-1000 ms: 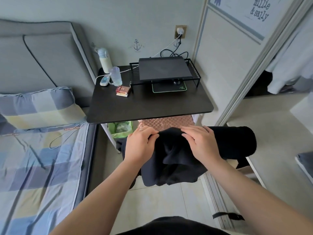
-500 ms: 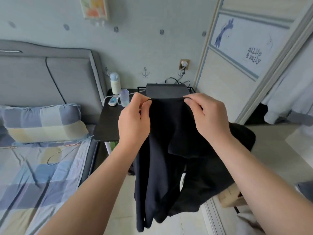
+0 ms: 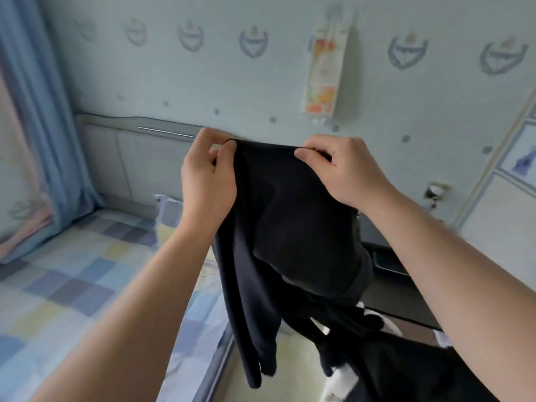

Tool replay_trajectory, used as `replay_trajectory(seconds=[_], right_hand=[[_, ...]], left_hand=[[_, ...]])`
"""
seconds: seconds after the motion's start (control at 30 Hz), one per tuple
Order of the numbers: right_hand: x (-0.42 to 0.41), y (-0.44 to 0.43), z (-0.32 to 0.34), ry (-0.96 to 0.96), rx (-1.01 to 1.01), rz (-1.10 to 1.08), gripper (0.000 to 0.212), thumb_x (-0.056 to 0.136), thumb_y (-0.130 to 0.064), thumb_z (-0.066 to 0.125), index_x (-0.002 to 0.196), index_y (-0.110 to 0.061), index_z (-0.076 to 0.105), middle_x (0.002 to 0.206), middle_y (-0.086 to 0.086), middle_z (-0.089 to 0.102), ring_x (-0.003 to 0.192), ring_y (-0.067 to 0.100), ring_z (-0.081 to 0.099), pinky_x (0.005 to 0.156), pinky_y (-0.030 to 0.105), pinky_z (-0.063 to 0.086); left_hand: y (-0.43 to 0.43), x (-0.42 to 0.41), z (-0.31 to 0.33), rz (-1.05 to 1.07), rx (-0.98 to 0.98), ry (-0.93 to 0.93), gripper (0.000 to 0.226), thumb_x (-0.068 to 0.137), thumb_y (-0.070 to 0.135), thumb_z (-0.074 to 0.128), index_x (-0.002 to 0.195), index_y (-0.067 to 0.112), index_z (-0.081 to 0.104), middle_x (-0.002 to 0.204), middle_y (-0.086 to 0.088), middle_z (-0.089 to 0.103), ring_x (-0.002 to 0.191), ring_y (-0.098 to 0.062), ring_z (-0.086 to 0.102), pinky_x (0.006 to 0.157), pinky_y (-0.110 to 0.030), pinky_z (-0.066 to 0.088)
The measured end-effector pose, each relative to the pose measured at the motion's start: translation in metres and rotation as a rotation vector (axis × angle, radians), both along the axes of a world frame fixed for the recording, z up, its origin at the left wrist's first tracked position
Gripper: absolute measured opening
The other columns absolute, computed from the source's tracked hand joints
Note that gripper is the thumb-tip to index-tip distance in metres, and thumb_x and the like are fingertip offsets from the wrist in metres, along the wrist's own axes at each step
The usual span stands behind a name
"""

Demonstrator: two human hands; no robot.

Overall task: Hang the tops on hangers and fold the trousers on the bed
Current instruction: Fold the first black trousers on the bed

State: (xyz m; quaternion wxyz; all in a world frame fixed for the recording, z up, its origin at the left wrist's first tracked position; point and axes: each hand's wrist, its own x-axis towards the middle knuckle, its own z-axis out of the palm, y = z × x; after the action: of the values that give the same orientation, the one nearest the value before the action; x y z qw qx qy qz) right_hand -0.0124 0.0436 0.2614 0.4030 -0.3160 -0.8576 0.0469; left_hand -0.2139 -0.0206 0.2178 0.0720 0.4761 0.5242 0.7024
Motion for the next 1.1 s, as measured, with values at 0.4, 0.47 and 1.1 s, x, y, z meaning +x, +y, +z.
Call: replay_trajectory(seconds=[0.4, 0.47, 1.1], right_hand=[[-0.221, -0.089, -0.186, 0.225, -0.506, 0.331, 0.031, 0.095, -0.039, 0.061, 0.072, -0.019, 0.054, 0.062, -0.004, 0.053, 0.058, 0.013, 0.052, 0.06, 0.031, 0.044], [-0.242, -0.116, -0.23, 0.161, -0.695, 0.401, 0.046, 0.094, -0.051, 0.056, 0.067, -0.015, 0.05, 0.059, 0.006, 0.056, 0.057, 0.022, 0.057, 0.061, 0.044, 0.046], [-0.442, -0.118, -0.367, -0.573, -1.088, 0.583, 0.022, 0.102, -0.028, 0.053, 0.101, -0.01, 0.066, 0.089, 0.007, 0.068, 0.09, 0.031, 0.065, 0.068, 0.035, 0.043]], left_hand=[[-0.078, -0.192, -0.076, 0.108, -0.377, -0.446, 0.018, 0.097, 0.019, 0.06, 0.079, 0.018, 0.057, 0.077, -0.006, 0.057, 0.072, -0.021, 0.054, 0.069, -0.039, 0.047], [-0.091, -0.214, -0.097, 0.143, -0.435, -0.479, 0.019, 0.098, 0.019, 0.059, 0.079, 0.018, 0.057, 0.08, -0.008, 0.059, 0.073, -0.022, 0.055, 0.069, -0.039, 0.046], [-0.191, -0.366, -0.157, 0.664, -0.103, -0.939, 0.016, 0.108, 0.013, 0.043, 0.093, 0.012, 0.048, 0.086, -0.014, 0.07, 0.074, -0.022, 0.074, 0.062, -0.032, 0.06]])
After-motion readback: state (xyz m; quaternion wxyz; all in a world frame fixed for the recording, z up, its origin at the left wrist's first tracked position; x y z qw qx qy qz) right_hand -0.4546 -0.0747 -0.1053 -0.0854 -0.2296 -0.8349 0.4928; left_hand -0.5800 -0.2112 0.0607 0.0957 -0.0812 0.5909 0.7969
